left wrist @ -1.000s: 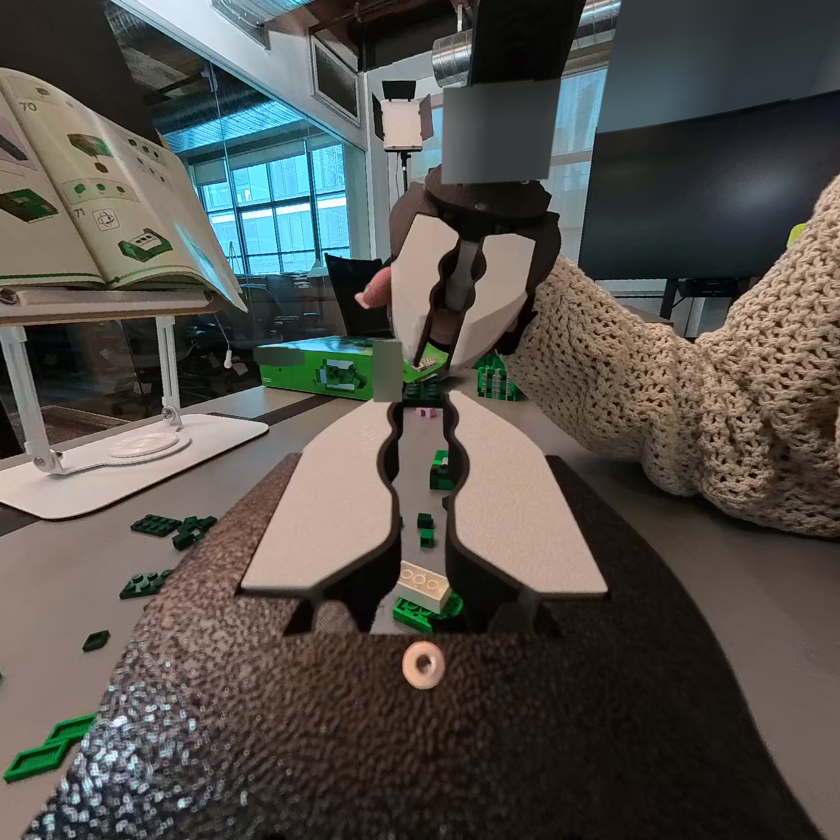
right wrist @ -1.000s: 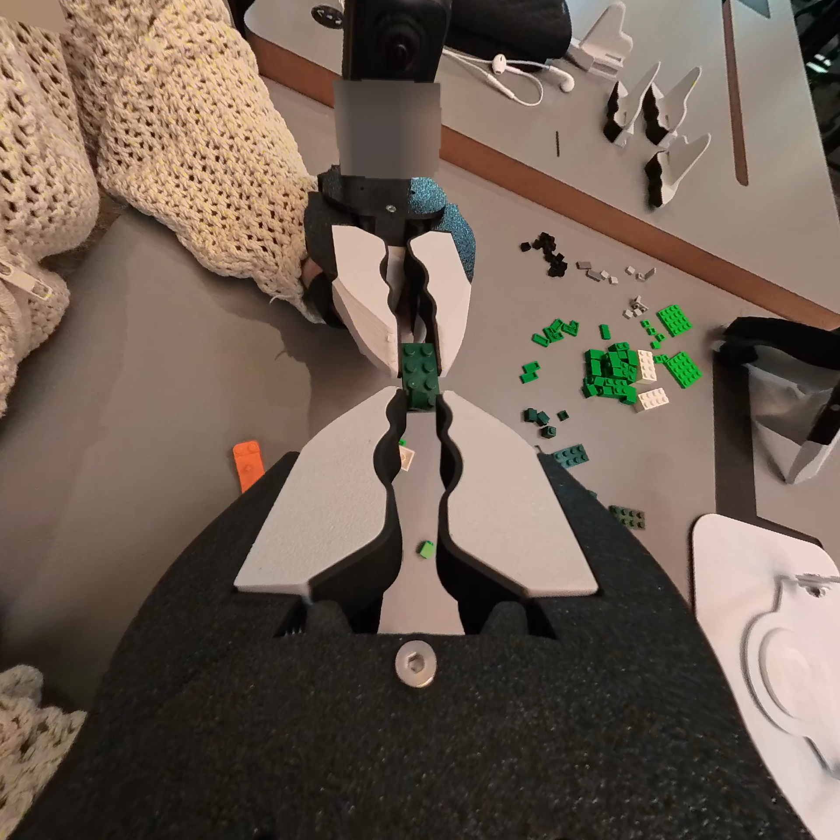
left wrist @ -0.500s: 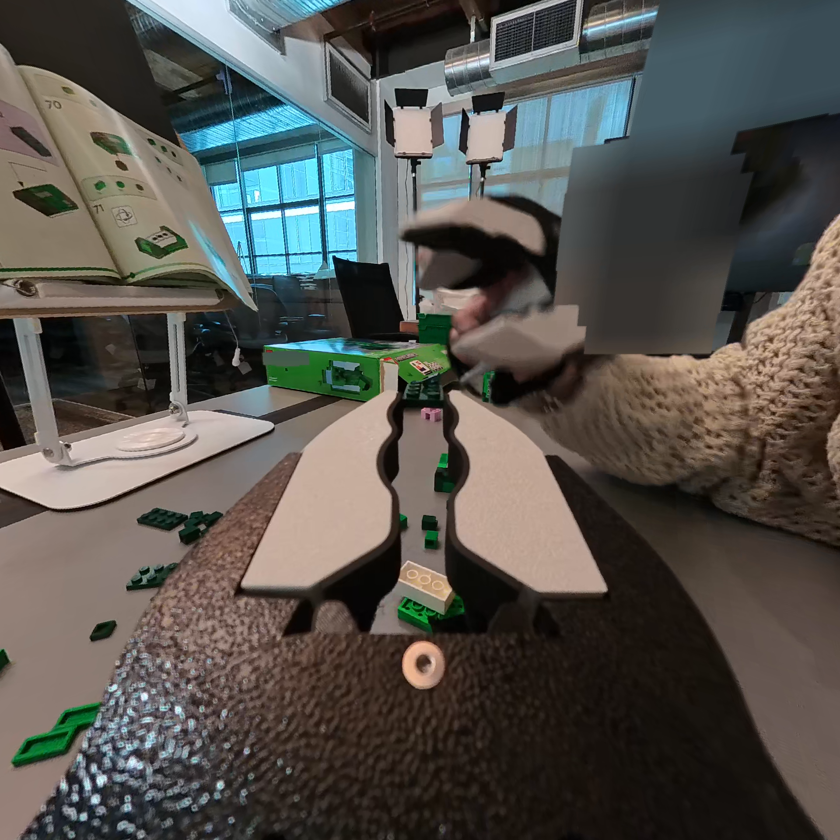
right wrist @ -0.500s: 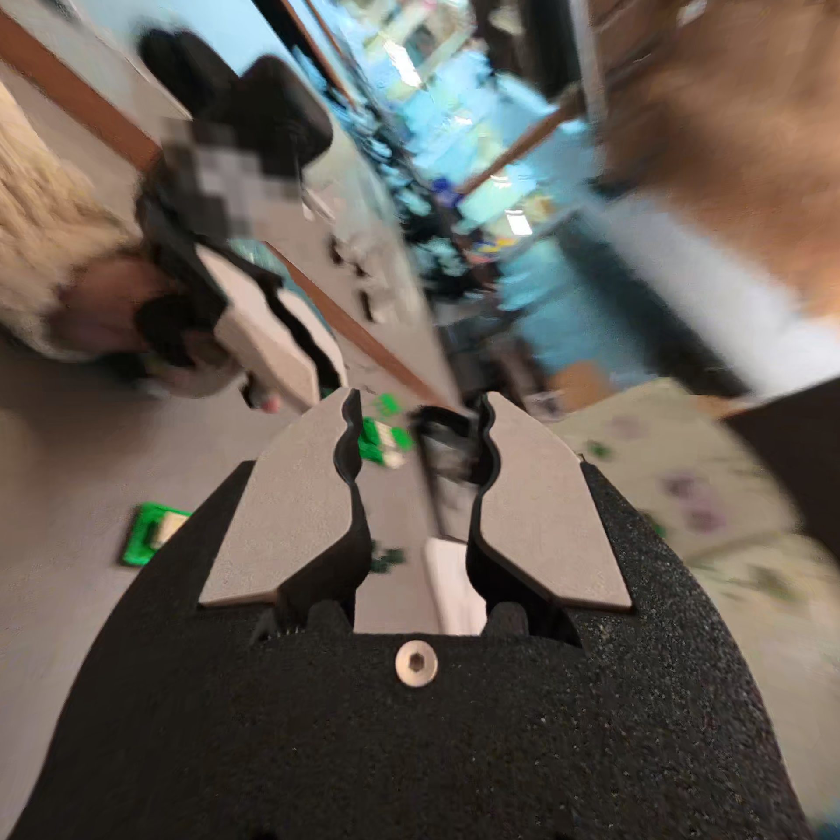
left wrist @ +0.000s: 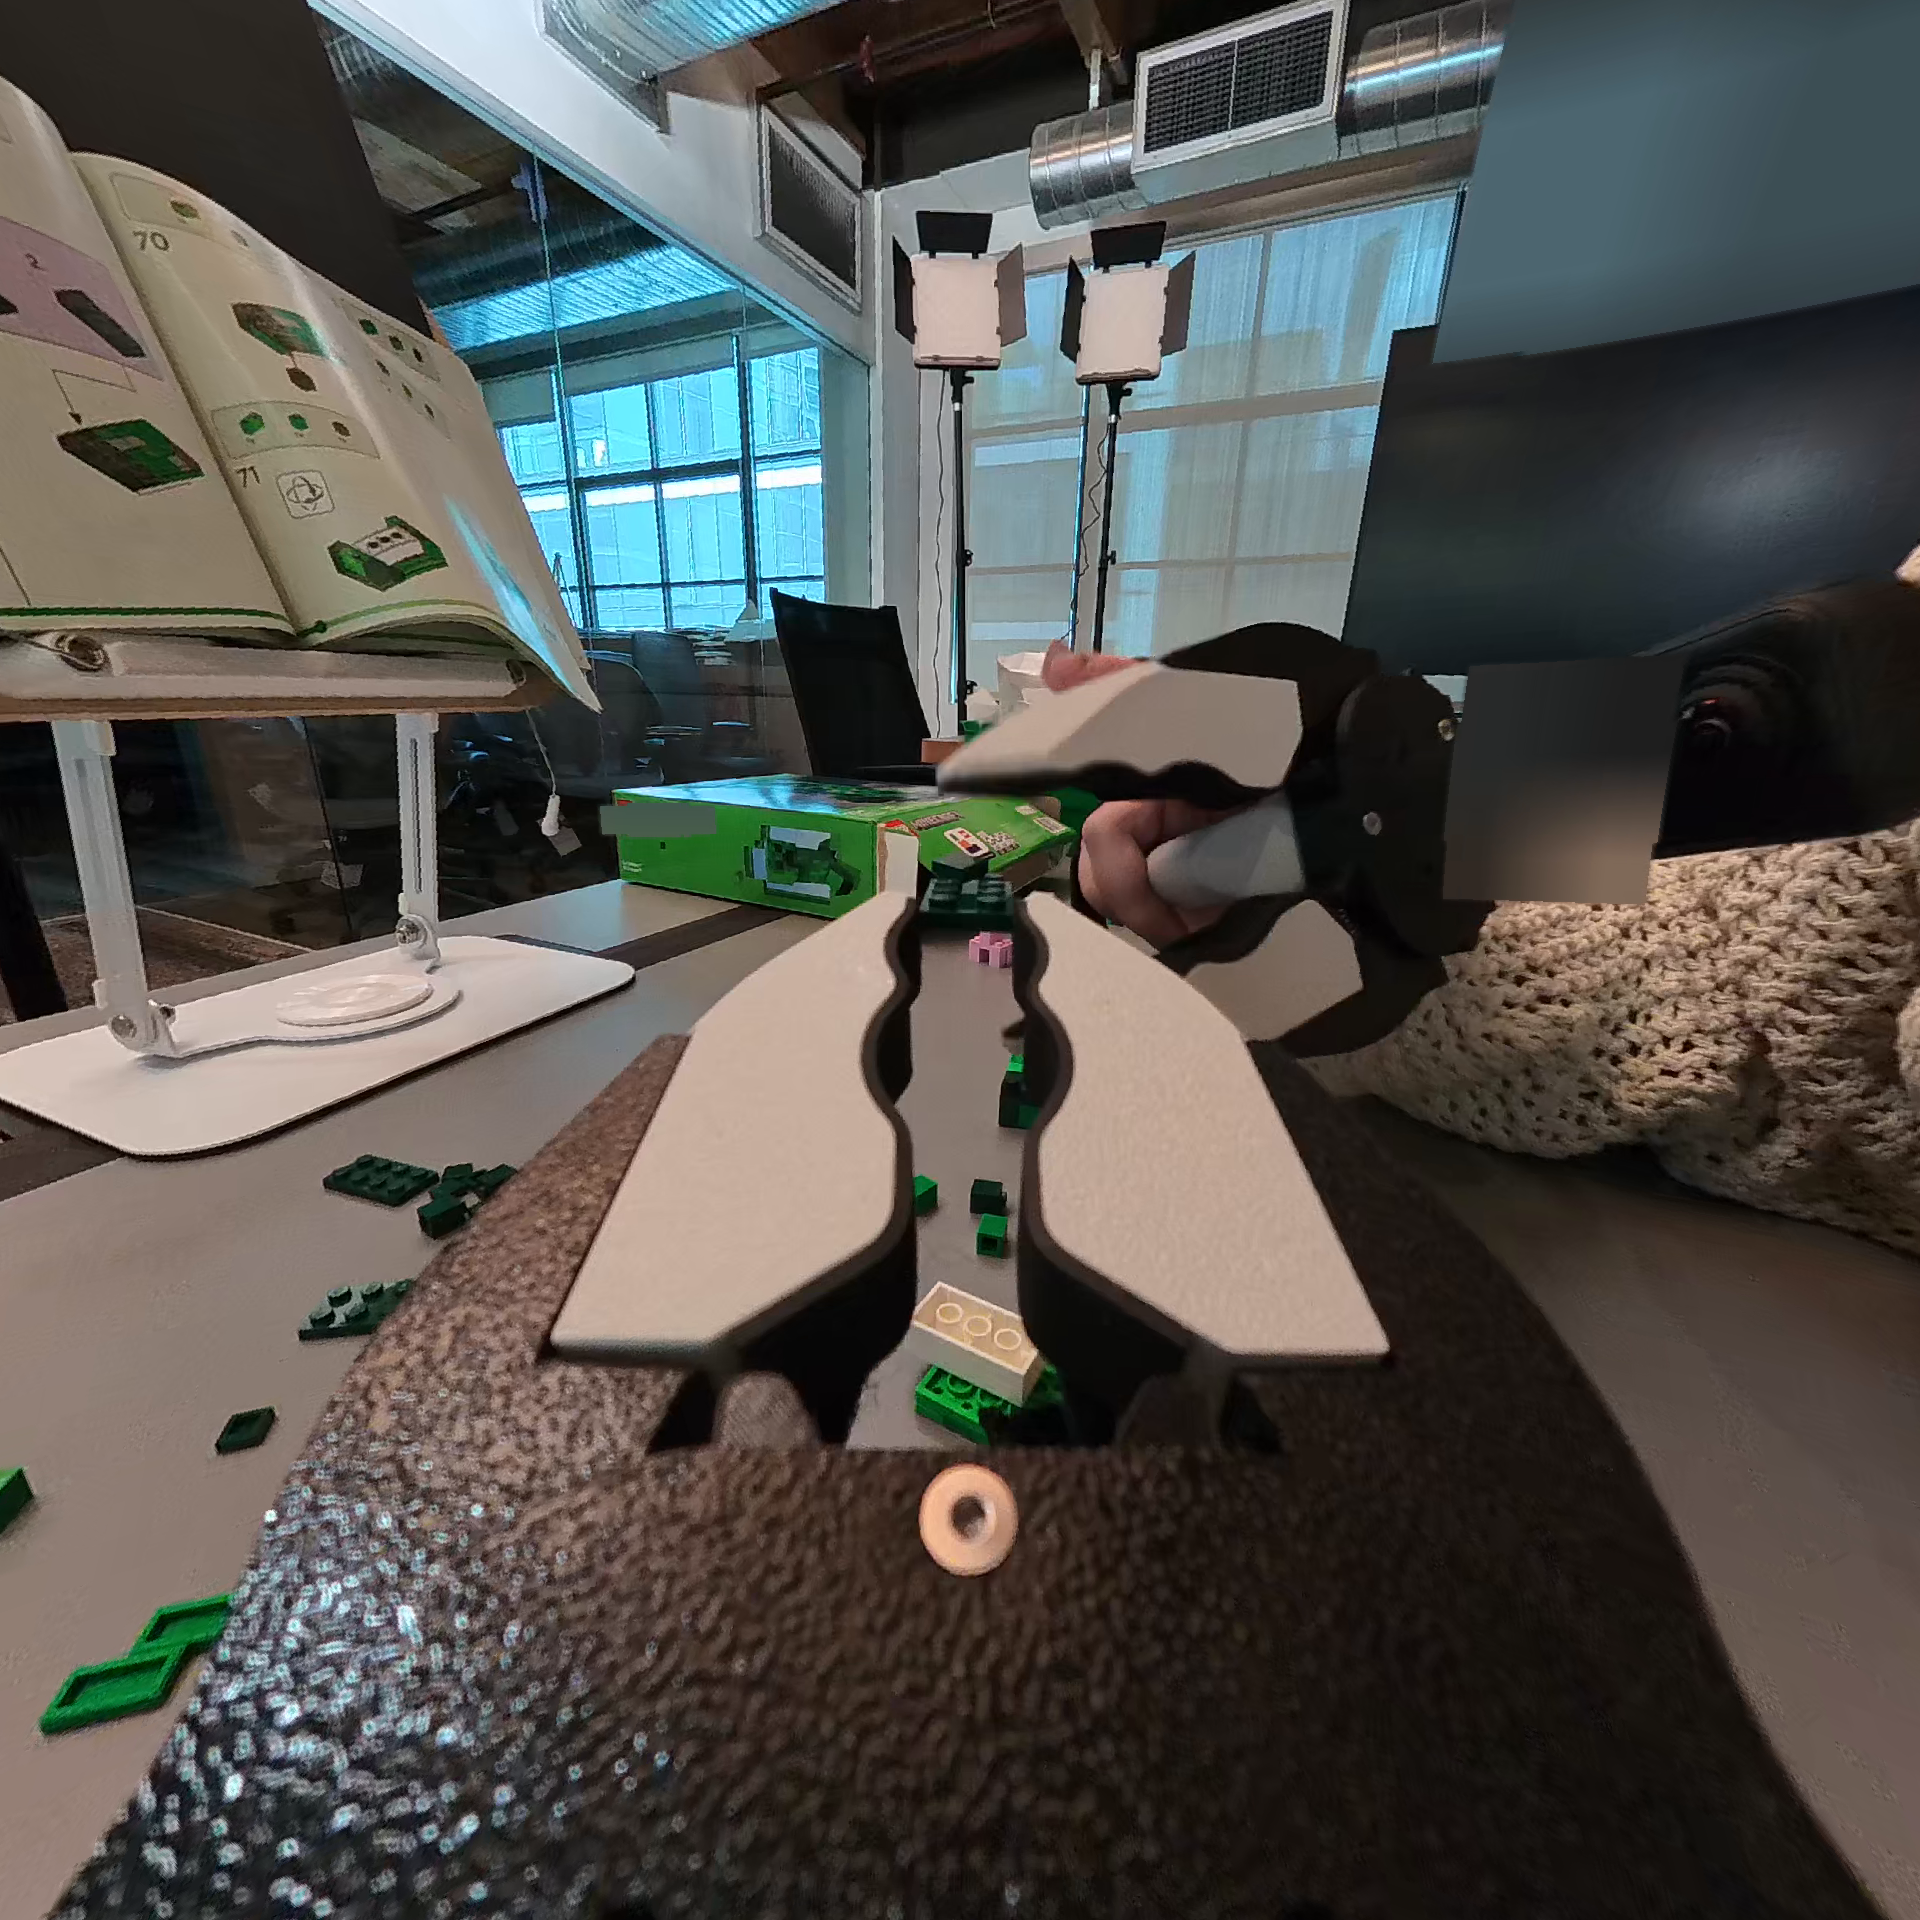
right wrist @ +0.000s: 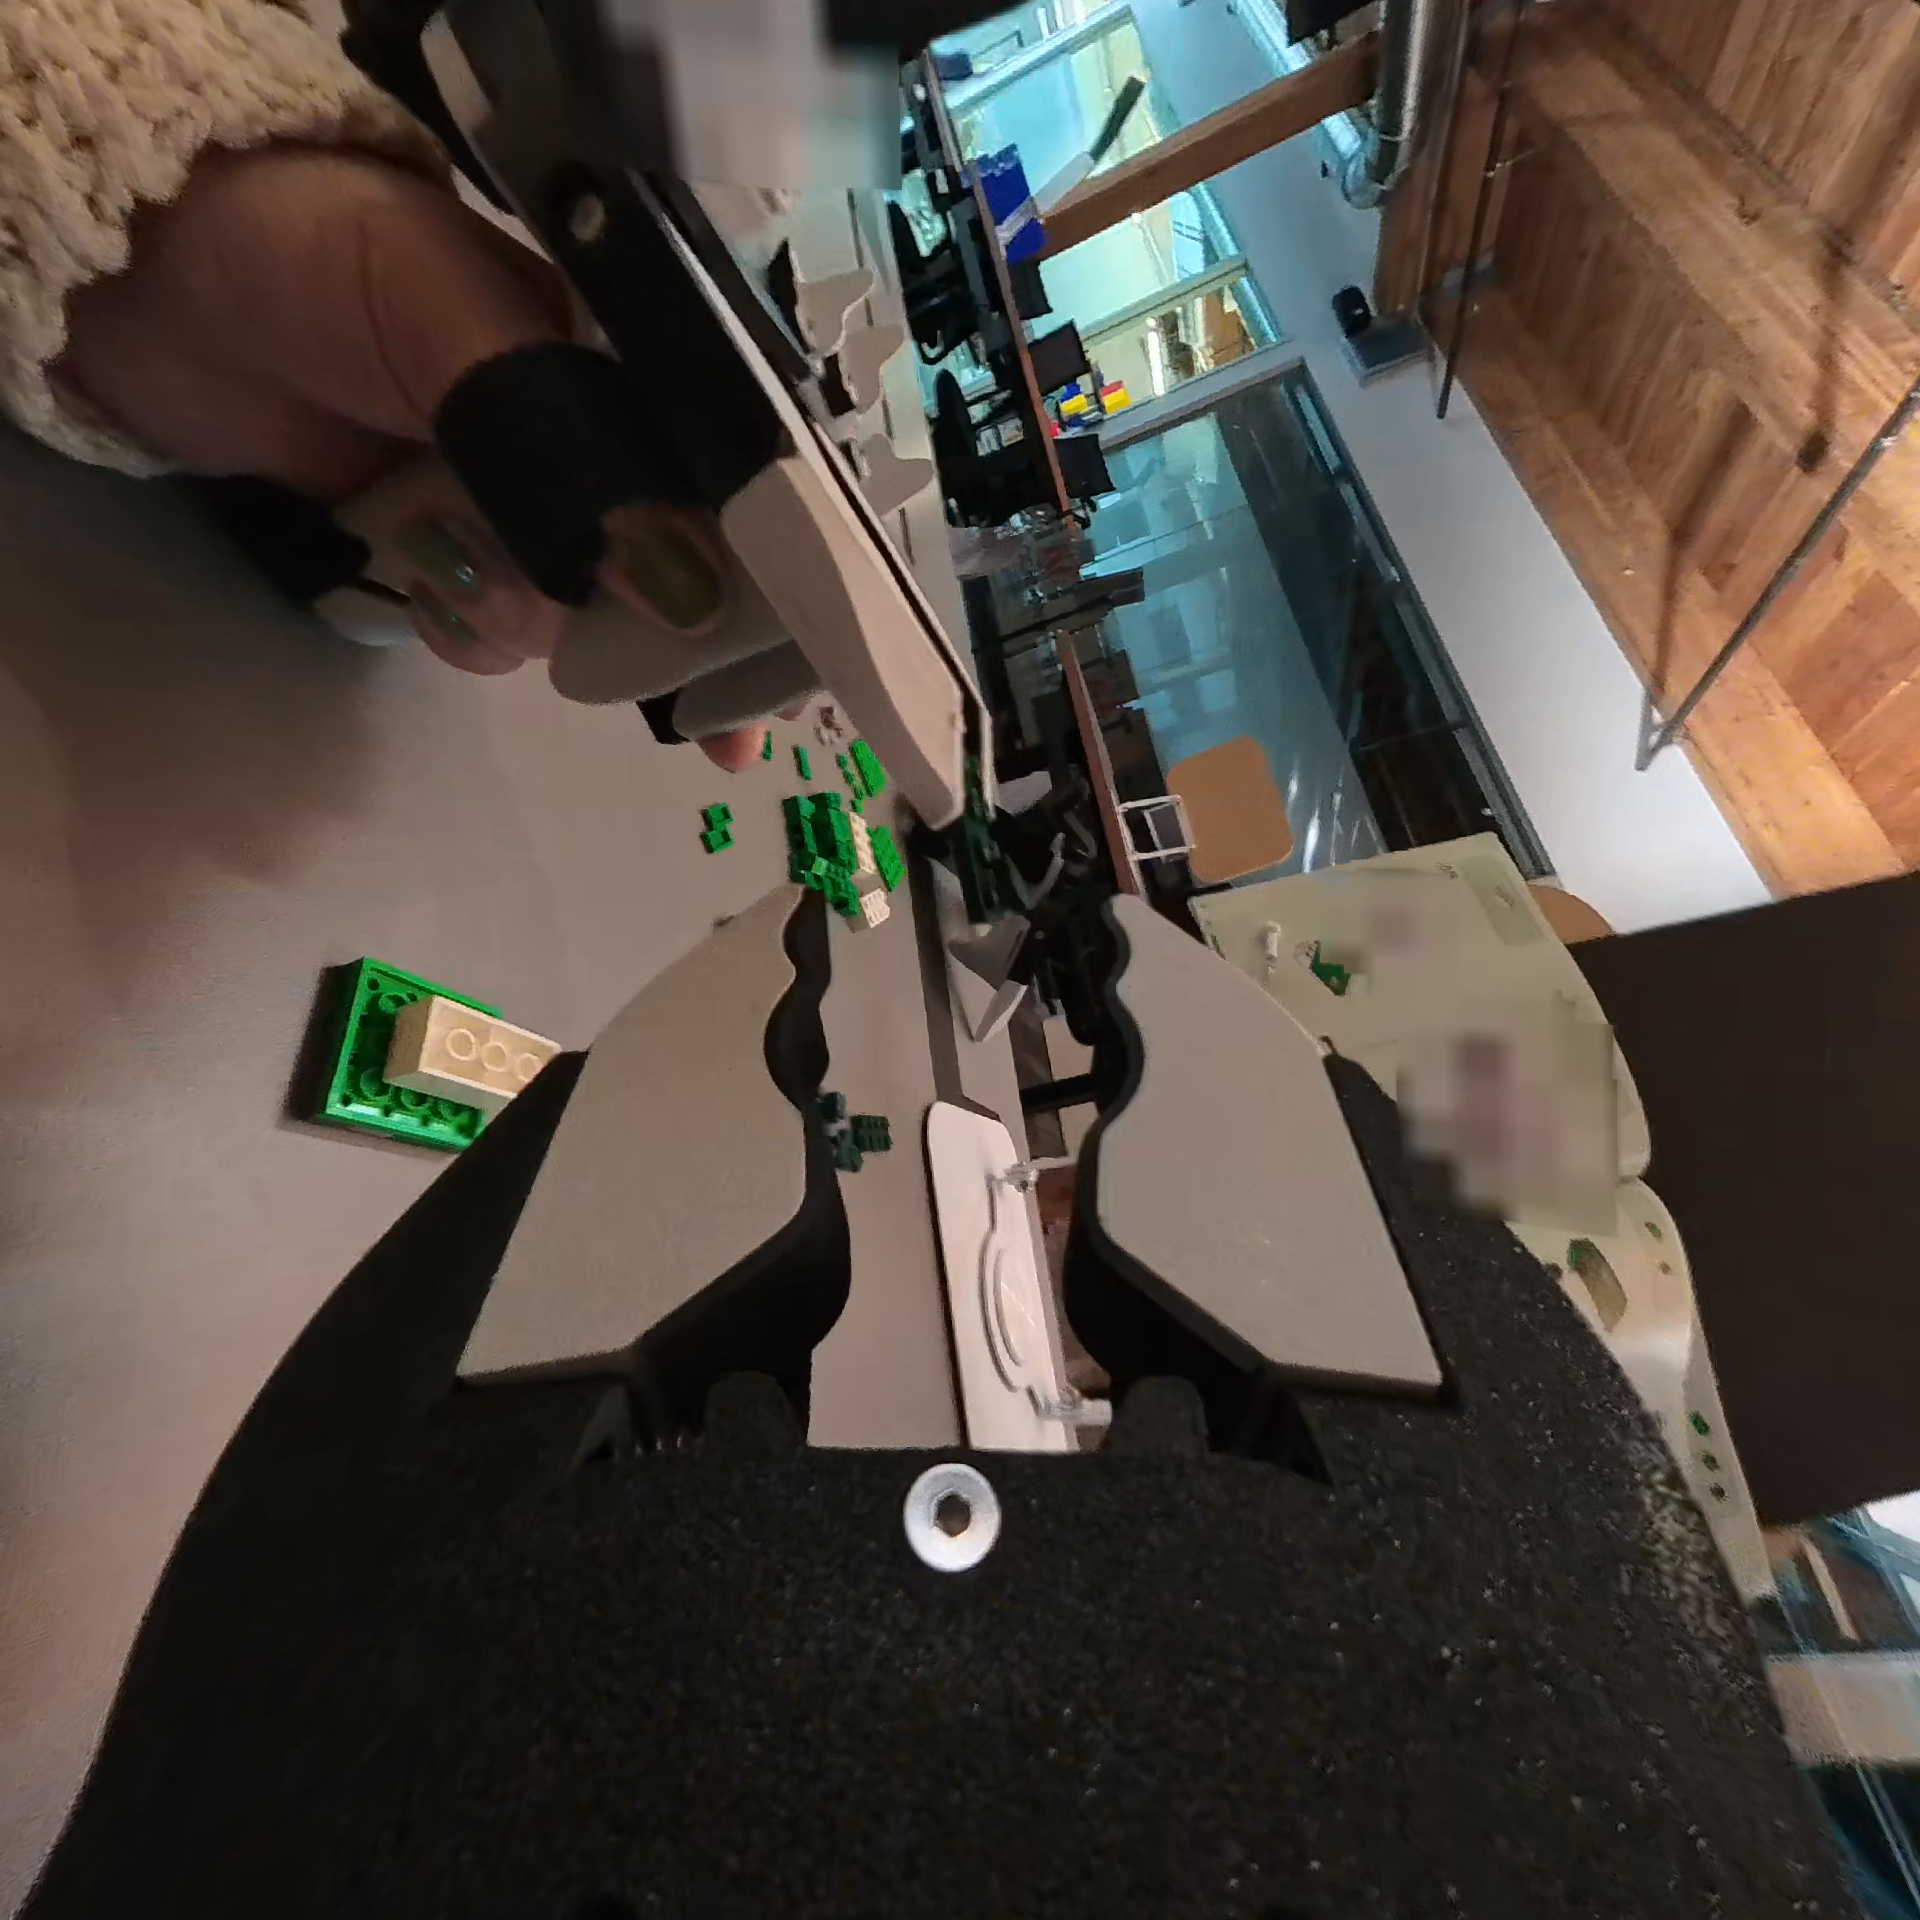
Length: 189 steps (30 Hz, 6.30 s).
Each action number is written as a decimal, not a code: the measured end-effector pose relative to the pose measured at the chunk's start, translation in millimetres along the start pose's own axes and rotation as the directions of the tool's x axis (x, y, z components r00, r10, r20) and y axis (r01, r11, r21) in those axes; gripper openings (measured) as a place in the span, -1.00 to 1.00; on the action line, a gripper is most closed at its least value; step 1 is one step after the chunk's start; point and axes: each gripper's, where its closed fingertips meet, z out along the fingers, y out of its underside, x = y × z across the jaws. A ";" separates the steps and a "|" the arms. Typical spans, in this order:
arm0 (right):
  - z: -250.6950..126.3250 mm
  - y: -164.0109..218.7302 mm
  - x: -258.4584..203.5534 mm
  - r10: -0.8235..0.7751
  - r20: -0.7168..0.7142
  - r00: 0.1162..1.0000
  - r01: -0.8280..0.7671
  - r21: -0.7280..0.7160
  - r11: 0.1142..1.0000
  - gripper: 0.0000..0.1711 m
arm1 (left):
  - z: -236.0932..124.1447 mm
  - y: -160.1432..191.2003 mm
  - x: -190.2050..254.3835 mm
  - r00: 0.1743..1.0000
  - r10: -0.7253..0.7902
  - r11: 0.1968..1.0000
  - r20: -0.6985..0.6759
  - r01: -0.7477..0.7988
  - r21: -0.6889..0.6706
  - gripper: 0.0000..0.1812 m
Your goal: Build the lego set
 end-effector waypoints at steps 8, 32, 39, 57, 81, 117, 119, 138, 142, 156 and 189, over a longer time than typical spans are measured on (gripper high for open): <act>-17.9 0.5 12.6 0.293 0.164 0.942 -0.312 0.106 0.944 -0.57 | -0.9 -0.8 -3.0 1.000 -0.002 1.000 0.011 0.002 0.005 -0.82; -22.1 -4.3 1.4 0.718 0.494 0.489 -0.741 -0.199 0.642 -0.87 | 4.1 3.5 21.7 0.988 -0.024 1.000 -0.152 0.022 -0.016 -0.82; -21.9 -3.8 -4.7 0.711 0.510 0.485 -0.727 -0.217 0.651 -0.91 | 4.4 4.9 24.5 0.985 -0.024 0.999 -0.168 0.020 -0.025 -0.82; -32.3 -9.5 -6.4 0.670 0.577 0.466 -0.716 -0.200 0.669 -0.91 | 4.2 4.5 28.3 0.980 -0.033 0.999 -0.195 0.029 -0.022 -0.82; -32.7 -12.4 -7.6 0.647 0.585 0.489 -0.699 -0.182 0.692 -0.90 | 4.3 5.0 32.4 0.974 -0.040 0.999 -0.223 0.035 -0.025 -0.82; 17.7 22.2 3.7 -0.158 -0.048 0.986 0.135 -0.314 0.940 -0.65 | 1.3 2.5 -1.5 1.000 -0.005 1.000 0.004 0.005 -0.011 -0.82; 18.1 23.9 3.1 -0.158 -0.046 0.986 0.134 -0.329 0.935 -0.67 | 1.4 2.7 -1.6 1.000 -0.005 1.000 0.003 0.005 -0.012 -0.82; 19.4 23.2 4.2 -0.190 -0.060 0.980 0.160 -0.333 0.929 -0.74 | 2.1 4.3 -1.5 1.000 -0.008 1.000 -0.001 0.008 -0.023 -0.82; 19.4 20.9 4.4 -0.201 -0.064 0.977 0.170 -0.323 0.931 -0.76 | 2.3 4.6 -1.4 1.000 -0.010 1.000 -0.004 0.010 -0.025 -0.82; 18.5 20.3 5.6 -0.194 -0.073 0.978 0.163 -0.303 0.939 -0.91 | 3.0 5.5 0.3 1.000 -0.022 0.999 -0.020 0.022 -0.030 -0.82; 14.4 43.4 -40.3 0.181 0.285 0.941 -0.092 -0.298 0.950 -0.94 | 1.4 42.8 5.9 0.675 0.730 0.619 -0.110 -0.720 -0.312 -0.64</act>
